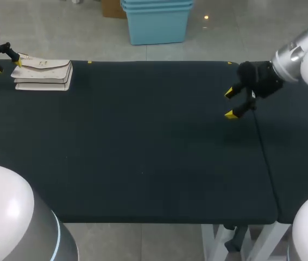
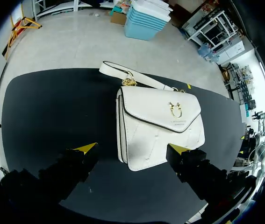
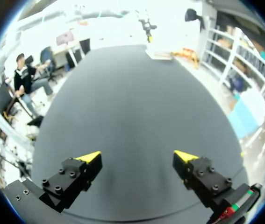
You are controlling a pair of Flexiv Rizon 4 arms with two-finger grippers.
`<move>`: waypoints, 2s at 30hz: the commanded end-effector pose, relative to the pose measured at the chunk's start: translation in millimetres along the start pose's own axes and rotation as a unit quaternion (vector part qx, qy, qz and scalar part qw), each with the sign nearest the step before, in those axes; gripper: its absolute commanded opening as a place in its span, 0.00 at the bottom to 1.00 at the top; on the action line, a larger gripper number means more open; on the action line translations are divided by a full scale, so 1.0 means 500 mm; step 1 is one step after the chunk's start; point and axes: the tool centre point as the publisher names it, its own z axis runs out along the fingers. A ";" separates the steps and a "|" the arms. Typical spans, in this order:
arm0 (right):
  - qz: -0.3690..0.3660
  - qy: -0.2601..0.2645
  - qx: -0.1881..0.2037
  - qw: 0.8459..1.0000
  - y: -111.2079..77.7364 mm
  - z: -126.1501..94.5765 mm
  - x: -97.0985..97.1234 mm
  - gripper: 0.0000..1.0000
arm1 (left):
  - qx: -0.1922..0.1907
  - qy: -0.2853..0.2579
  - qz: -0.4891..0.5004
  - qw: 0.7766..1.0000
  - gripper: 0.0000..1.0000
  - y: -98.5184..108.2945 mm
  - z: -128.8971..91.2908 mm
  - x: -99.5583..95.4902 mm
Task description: Pick up the bag, open it, inspect its contents, close it, and place it on the opposite side
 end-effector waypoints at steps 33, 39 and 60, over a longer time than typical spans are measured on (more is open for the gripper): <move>0.000 0.000 0.000 1.000 0.000 0.001 -0.001 1.00 | -0.138 0.367 -0.011 0.920 0.00 0.005 0.091 0.055; 0.000 0.000 0.000 1.000 0.000 0.001 -0.001 1.00 | -0.137 0.384 -0.011 0.913 0.00 0.042 0.106 0.117; 0.000 0.000 0.000 1.000 0.000 0.001 -0.001 1.00 | -0.138 0.357 -0.035 0.923 0.00 0.067 0.120 0.156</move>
